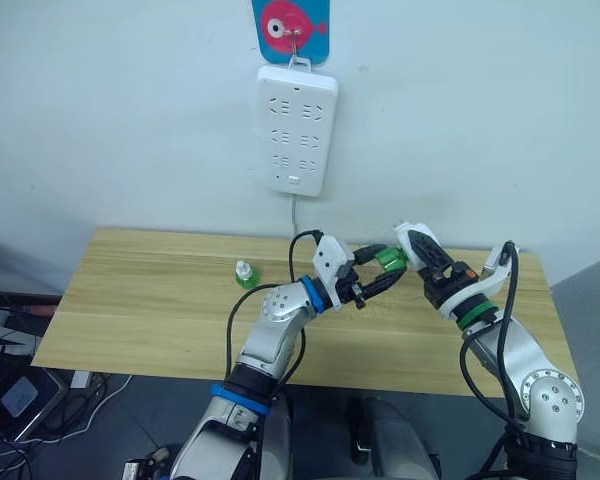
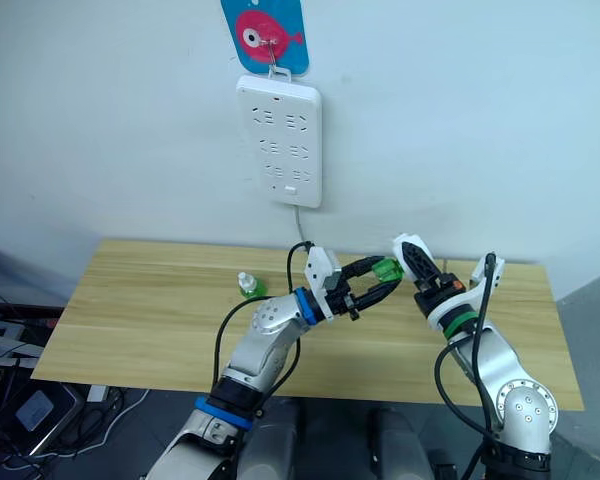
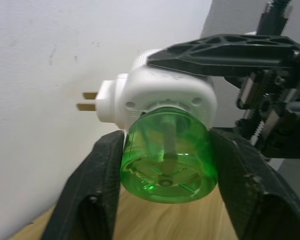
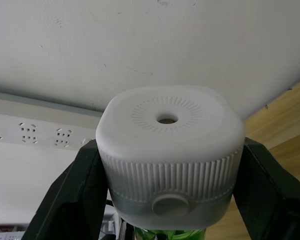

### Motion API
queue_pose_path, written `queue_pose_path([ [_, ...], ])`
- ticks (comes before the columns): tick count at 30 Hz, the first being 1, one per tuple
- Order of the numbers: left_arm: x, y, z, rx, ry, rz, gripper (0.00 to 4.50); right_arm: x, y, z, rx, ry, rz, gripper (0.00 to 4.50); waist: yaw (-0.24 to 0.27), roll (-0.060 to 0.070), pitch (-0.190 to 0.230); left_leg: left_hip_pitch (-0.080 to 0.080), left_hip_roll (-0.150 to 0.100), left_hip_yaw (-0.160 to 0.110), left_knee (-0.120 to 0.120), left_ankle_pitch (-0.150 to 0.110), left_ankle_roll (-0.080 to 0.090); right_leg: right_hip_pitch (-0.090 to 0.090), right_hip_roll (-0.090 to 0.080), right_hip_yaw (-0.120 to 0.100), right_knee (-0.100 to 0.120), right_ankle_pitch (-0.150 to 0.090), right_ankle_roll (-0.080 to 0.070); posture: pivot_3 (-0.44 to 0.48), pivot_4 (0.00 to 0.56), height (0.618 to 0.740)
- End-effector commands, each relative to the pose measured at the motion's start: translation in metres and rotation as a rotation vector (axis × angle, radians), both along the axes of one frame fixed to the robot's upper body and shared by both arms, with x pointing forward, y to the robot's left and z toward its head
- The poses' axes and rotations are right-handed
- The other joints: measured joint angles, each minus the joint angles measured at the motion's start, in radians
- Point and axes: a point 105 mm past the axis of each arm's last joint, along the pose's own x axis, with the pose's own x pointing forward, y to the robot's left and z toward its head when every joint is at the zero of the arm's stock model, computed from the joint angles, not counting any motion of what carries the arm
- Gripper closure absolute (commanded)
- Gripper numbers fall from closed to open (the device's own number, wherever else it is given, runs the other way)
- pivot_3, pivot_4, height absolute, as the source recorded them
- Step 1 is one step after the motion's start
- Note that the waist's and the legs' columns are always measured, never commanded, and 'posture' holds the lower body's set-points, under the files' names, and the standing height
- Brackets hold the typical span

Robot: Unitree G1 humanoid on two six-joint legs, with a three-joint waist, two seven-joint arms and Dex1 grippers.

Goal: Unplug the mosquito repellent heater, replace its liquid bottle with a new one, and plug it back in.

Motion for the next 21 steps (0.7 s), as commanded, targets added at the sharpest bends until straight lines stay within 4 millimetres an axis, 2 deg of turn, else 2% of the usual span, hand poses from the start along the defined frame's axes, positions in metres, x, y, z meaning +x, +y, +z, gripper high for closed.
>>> queue_pose_path([
  [1,-0.0025,-0.0033,0.0058,-0.019,-0.019,-0.005,2.24,-0.0075,0.0040,0.0171,0.018,-0.072,0.024,1.49,0.000,0.000,0.000,0.000,0.000,0.000,0.000,0.000,0.000,0.000,0.000,0.000,0.000,0.000,0.000,0.224,0.239,0.740],
  [15,-0.0004,0.0004,0.0049,-0.011,-0.018,0.013,2.24,-0.0093,0.0088,0.0173,0.013,-0.076,0.043,1.49,0.000,0.000,0.000,0.000,0.000,0.000,0.008,0.000,0.000,0.001,0.000,0.000,0.005,-0.001,0.002,0.226,0.245,0.740],
  [17,-0.0001,0.0002,0.0051,-0.017,-0.014,0.016,1.53,-0.0091,0.0089,0.0176,0.012,-0.077,0.044,1.49,0.000,0.000,0.000,0.000,0.000,0.000,0.010,0.000,0.000,0.001,0.000,0.000,0.005,0.000,0.003,0.226,0.245,0.740],
  [21,-0.0005,-0.0011,0.0049,-0.013,-0.018,0.021,0.40,-0.0099,0.0093,0.0176,0.012,-0.078,0.044,1.49,0.000,0.000,0.000,-0.001,0.000,0.000,0.011,0.000,0.000,0.001,0.000,0.001,0.005,0.000,0.004,0.228,0.241,0.740],
])
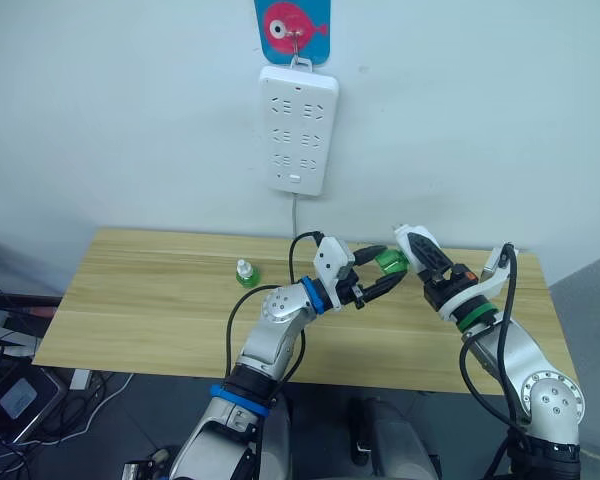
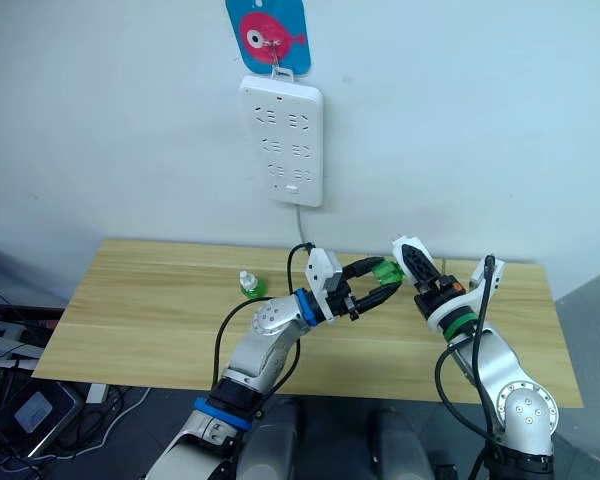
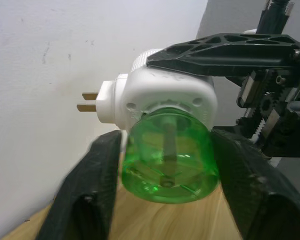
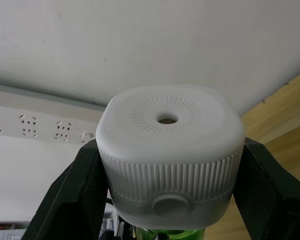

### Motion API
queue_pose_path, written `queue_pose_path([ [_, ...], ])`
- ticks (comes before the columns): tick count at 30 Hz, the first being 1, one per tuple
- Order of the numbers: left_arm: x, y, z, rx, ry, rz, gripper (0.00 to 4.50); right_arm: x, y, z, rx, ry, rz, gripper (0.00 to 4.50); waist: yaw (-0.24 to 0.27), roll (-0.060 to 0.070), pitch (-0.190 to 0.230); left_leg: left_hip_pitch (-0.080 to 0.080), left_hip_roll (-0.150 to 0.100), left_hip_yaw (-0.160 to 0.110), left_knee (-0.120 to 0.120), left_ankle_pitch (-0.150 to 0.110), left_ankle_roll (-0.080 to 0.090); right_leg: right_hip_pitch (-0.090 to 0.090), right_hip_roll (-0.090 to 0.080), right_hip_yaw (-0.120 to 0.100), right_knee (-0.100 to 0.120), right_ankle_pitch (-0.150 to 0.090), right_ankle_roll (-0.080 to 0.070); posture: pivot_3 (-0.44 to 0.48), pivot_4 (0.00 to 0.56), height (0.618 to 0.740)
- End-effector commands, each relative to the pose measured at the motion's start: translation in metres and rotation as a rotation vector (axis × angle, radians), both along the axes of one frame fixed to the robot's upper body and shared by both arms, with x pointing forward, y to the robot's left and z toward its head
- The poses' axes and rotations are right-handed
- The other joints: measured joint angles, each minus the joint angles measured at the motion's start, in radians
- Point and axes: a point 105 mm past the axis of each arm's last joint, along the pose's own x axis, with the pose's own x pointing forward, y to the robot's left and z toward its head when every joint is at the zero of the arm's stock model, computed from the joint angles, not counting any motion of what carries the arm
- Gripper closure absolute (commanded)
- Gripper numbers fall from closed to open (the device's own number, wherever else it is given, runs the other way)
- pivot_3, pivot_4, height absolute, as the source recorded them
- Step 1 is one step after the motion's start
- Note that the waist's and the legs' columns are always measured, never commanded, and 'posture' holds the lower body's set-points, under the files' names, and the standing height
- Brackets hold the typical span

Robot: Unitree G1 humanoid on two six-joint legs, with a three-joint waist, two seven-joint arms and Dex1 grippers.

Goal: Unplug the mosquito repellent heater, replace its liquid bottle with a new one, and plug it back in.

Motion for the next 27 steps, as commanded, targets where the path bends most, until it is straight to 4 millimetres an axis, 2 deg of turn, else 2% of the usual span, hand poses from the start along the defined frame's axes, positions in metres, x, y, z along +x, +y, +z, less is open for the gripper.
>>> queue_pose_path([
  [1,-0.002,-0.003,0.007,-0.019,-0.025,0.000,0.10,-0.007,0.004,0.020,0.025,-0.084,0.027,1.49,0.000,0.000,0.000,0.000,0.000,0.000,0.000,0.000,0.000,0.000,0.000,0.000,0.000,0.000,0.000,0.228,0.241,0.740],
  [9,-0.002,-0.002,0.008,-0.025,-0.023,-0.007,0.10,-0.007,0.004,0.021,0.026,-0.085,0.019,1.49,0.000,0.000,0.000,0.000,0.000,0.000,0.000,0.000,0.000,0.000,0.000,0.000,0.000,0.000,0.000,0.226,0.240,0.740],
  [12,-0.002,-0.002,0.010,-0.033,-0.024,-0.011,0.65,-0.007,0.003,0.020,0.026,-0.083,0.018,1.49,0.000,0.000,0.000,0.000,0.000,0.000,0.000,0.000,0.000,0.000,0.000,0.000,0.000,0.000,0.000,0.224,0.241,0.740],
  [17,-0.003,-0.002,0.010,-0.035,-0.022,-0.017,2.15,-0.007,0.002,0.020,0.031,-0.080,0.009,1.49,0.000,0.000,0.000,0.000,0.000,0.000,0.000,0.000,0.000,0.000,0.000,0.000,0.000,0.000,0.000,0.223,0.242,0.740],
  [23,-0.005,-0.002,0.009,-0.016,-0.030,-0.033,2.21,-0.010,0.005,0.017,0.010,-0.072,0.031,1.49,0.000,0.000,0.000,0.000,0.000,0.000,0.000,0.000,0.000,0.000,0.000,0.000,0.000,0.000,0.000,0.218,0.245,0.740],
  [27,-0.011,0.001,0.010,0.018,-0.065,-0.102,2.21,-0.020,0.011,0.014,-0.052,-0.043,0.148,0.19,-0.003,0.000,0.000,0.000,0.000,0.000,0.000,0.000,0.000,0.000,0.000,0.000,0.000,0.000,0.000,0.210,0.251,0.740],
])
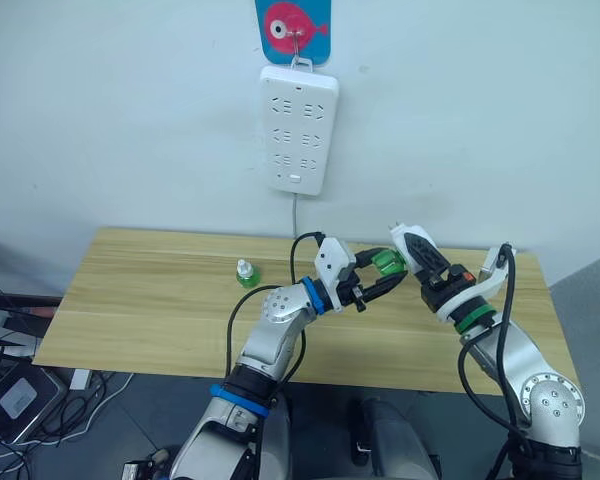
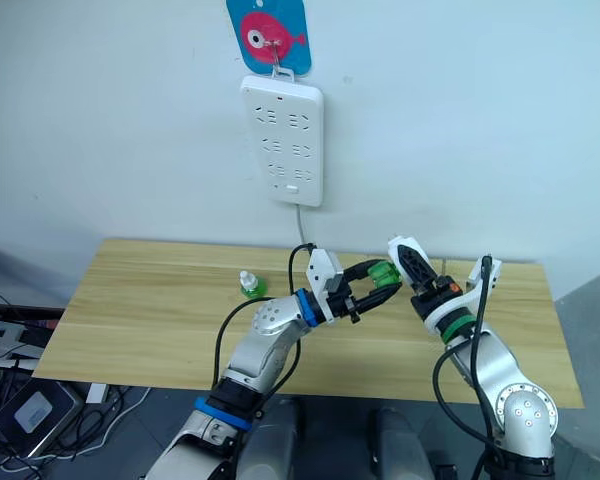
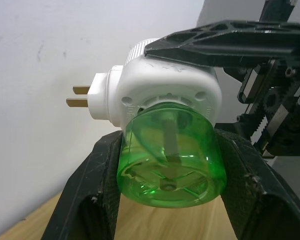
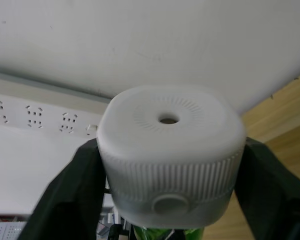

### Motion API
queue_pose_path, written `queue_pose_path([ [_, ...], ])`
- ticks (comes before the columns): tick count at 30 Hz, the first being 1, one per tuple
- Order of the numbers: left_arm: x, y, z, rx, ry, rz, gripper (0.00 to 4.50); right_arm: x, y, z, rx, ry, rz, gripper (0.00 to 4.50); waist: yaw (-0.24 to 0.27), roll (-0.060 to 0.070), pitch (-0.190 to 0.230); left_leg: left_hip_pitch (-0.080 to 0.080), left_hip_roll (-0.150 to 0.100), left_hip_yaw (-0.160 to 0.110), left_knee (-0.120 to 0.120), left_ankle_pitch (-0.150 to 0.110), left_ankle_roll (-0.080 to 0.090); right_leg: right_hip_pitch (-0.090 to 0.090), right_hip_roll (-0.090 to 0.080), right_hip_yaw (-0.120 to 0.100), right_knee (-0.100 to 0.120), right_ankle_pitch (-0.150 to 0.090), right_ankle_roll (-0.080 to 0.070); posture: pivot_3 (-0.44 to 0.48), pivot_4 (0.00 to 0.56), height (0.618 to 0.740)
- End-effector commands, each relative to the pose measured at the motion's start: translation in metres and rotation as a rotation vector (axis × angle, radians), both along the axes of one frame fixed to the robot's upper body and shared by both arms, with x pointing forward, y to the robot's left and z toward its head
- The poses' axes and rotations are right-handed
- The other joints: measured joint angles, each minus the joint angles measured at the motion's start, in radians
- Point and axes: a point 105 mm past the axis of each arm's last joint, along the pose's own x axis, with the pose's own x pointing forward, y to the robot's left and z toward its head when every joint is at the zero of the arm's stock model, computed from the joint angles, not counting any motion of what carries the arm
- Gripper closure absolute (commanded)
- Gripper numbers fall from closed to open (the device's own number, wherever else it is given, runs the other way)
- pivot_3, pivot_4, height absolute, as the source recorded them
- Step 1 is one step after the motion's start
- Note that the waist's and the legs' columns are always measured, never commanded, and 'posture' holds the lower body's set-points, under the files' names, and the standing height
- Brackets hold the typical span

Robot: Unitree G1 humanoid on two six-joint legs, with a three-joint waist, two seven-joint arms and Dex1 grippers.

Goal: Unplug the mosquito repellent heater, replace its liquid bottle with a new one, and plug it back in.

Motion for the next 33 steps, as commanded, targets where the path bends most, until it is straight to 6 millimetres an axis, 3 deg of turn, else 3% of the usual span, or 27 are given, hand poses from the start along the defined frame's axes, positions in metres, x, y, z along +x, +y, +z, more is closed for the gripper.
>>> queue_pose_path([
  [1,-0.009,0.002,0.014,0.000,-0.079,-0.079,2.21,-0.018,0.009,0.013,-0.056,-0.037,0.158,0.06,-0.002,0.000,0.000,0.000,0.000,0.000,0.000,0.000,0.000,0.000,0.000,0.000,0.000,0.000,0.000,0.210,0.251,0.740],
  [7,-0.015,0.011,0.003,0.114,-0.204,-0.232,2.21,-0.032,-0.016,0.012,-0.190,0.048,0.448,0.06,0.000,0.000,0.000,0.000,-0.001,0.001,0.002,0.000,0.001,0.002,0.000,0.001,-0.001,0.002,-0.002,0.207,0.256,0.740],
  [15,-0.029,0.008,0.002,0.142,-0.304,-0.393,2.21,-0.041,-0.021,0.024,-0.213,0.056,0.751,0.06,0.002,0.000,0.000,0.001,-0.001,-0.001,0.003,0.000,0.002,0.004,0.000,0.000,-0.002,0.003,-0.003,0.220,0.260,0.740],
  [33,-0.033,0.005,-0.001,0.137,-0.314,-0.406,2.21,-0.045,-0.024,0.029,-0.243,0.090,0.838,0.06,0.004,0.000,0.000,0.001,-0.001,-0.001,0.003,0.000,0.002,0.004,0.000,0.000,-0.003,0.002,0.000,0.222,0.259,0.740],
])
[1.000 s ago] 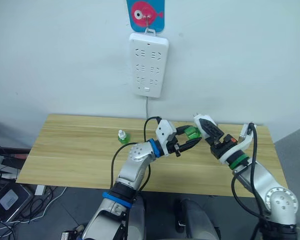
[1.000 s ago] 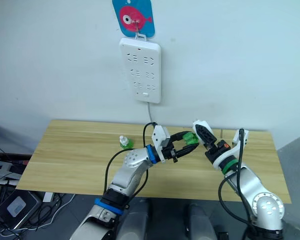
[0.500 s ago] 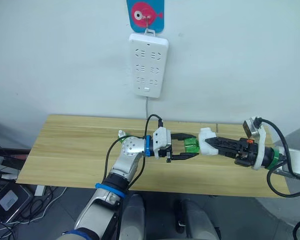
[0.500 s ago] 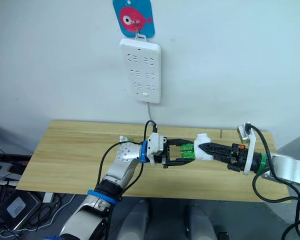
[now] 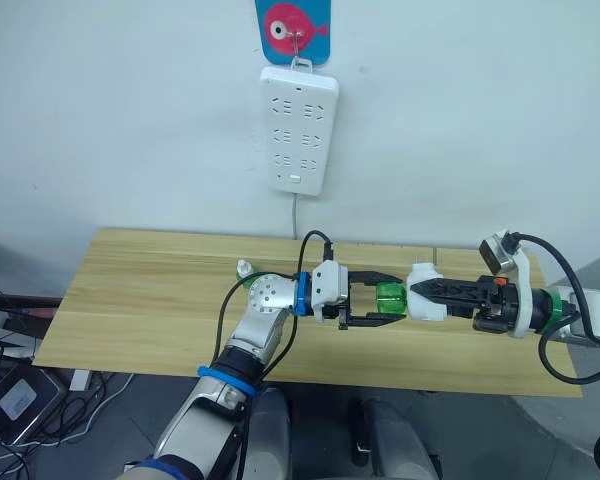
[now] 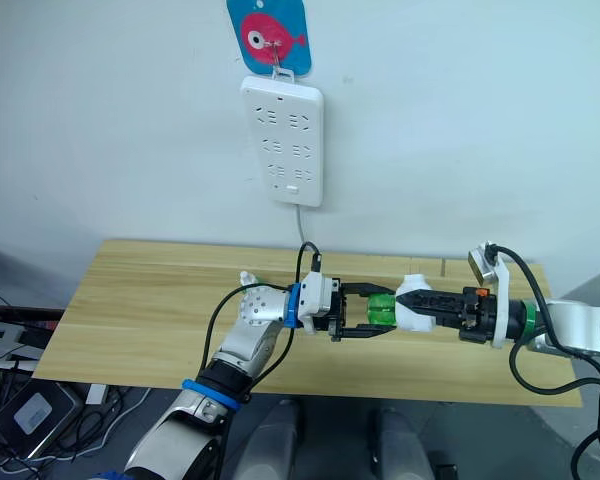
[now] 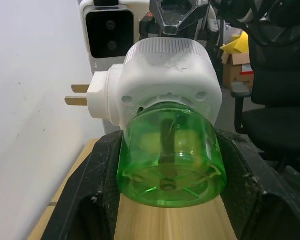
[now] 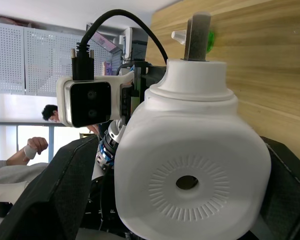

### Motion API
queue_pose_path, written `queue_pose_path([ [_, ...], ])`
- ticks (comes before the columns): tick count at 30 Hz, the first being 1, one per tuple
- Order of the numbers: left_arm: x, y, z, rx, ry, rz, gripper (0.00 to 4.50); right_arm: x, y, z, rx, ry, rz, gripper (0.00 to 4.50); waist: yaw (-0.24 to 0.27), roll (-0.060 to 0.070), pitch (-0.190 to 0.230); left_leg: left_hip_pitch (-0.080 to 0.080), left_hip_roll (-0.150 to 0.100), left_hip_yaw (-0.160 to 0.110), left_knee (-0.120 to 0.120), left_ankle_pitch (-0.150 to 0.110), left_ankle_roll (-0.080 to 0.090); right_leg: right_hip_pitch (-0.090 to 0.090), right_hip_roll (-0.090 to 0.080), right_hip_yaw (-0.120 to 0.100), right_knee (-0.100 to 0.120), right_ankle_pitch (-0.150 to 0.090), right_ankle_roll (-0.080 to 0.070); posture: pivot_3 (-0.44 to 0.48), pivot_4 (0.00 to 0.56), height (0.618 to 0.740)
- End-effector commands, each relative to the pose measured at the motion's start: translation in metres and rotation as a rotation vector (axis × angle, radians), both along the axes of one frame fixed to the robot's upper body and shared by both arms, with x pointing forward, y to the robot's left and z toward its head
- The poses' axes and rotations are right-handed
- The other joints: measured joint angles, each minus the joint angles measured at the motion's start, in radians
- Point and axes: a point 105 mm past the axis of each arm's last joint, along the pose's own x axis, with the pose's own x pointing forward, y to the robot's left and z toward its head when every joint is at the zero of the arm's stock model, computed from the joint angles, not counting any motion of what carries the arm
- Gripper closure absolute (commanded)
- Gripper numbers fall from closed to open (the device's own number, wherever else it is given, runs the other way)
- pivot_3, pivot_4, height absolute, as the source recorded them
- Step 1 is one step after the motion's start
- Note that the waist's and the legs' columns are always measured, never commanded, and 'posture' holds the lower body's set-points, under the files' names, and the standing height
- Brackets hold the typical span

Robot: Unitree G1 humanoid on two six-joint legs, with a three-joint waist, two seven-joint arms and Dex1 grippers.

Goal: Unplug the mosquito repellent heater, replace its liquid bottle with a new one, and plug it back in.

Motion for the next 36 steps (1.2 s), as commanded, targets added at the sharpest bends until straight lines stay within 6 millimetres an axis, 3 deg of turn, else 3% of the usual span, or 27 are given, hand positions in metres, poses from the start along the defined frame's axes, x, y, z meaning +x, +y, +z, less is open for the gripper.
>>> queue_pose_path([
  [1,-0.002,-0.001,-0.002,0.006,0.004,-0.008,2.21,-0.008,0.003,0.013,0.041,-0.025,0.059,0.06,0.000,0.000,0.000,0.000,0.000,0.000,0.000,0.000,0.000,0.000,0.000,0.000,0.000,0.000,0.000,0.225,0.258,0.740],
  [4,-0.002,-0.002,0.000,0.003,0.002,-0.010,2.21,-0.008,0.004,0.012,0.034,-0.022,0.062,0.06,-0.001,0.000,0.000,0.000,0.000,0.000,0.000,0.000,0.000,0.000,0.000,0.000,0.000,0.000,0.001,0.223,0.258,0.740],
  [7,-0.002,-0.003,0.000,0.003,0.003,-0.014,2.21,-0.009,0.004,0.011,0.030,-0.018,0.066,0.59,0.000,0.000,0.000,0.000,0.000,0.000,0.000,0.000,0.000,0.000,0.000,0.000,0.000,-0.001,0.002,0.222,0.257,0.740],
  [10,-0.004,-0.003,-0.001,0.004,0.003,-0.020,2.21,-0.009,0.003,0.011,0.027,-0.017,0.063,1.50,0.001,0.000,0.000,0.000,0.000,0.000,0.000,0.000,0.000,0.000,0.000,0.000,0.000,-0.001,0.002,0.221,0.257,0.740],
  [15,-0.006,-0.004,-0.002,0.014,0.066,-0.033,2.21,-0.011,0.002,0.011,0.016,-0.018,0.062,1.50,0.000,0.000,0.000,0.000,0.000,0.000,0.000,0.000,0.000,0.000,0.000,0.000,0.000,-0.001,0.002,0.221,0.257,0.740],
  [18,-0.007,-0.007,0.010,0.022,0.500,-0.091,2.21,-0.015,0.000,0.009,-0.027,-0.025,0.087,1.50,-0.002,0.000,0.000,0.000,0.000,0.000,0.000,0.000,0.000,0.000,0.000,0.000,0.000,-0.001,0.002,0.225,0.255,0.740],
  [21,-0.030,0.010,0.018,0.151,1.044,-0.350,2.21,-0.020,0.000,0.009,-0.048,-0.035,0.128,1.50,-0.007,-0.001,0.000,0.000,0.001,-0.002,0.000,0.000,0.000,0.000,0.000,-0.002,0.000,-0.002,0.003,0.230,0.255,0.740],
  [23,-0.029,0.019,0.022,0.170,1.257,-0.414,2.21,-0.023,0.000,0.009,-0.048,-0.038,0.157,1.50,-0.014,0.000,0.000,0.000,0.001,-0.005,0.000,0.000,0.000,0.000,0.002,-0.004,0.001,-0.002,0.003,0.230,0.255,0.740],
  [25,-0.022,0.020,0.019,0.181,1.360,-0.394,2.21,-0.024,0.000,0.009,-0.047,-0.040,0.172,1.50,-0.016,0.000,0.000,0.000,0.001,-0.005,0.000,0.000,0.000,0.000,0.002,-0.005,0.000,-0.002,0.003,0.230,0.252,0.740],
  [32,-0.002,0.018,0.024,0.097,1.390,-0.344,0.01,-0.018,-0.002,0.010,-0.035,-0.053,0.151,1.50,-0.020,-0.001,0.000,-0.001,0.000,-0.004,0.000,0.000,0.000,0.000,0.001,-0.004,-0.002,-0.002,0.003,0.227,0.251,0.740],
  [36,0.001,0.025,0.026,0.089,1.160,-0.256,0.01,-0.018,-0.008,0.008,-0.029,-0.039,0.129,1.50,-0.020,-0.001,0.000,-0.001,0.000,-0.003,0.000,0.000,0.000,0.000,0.000,-0.004,-0.002,-0.002,0.003,0.227,0.246,0.740],
])
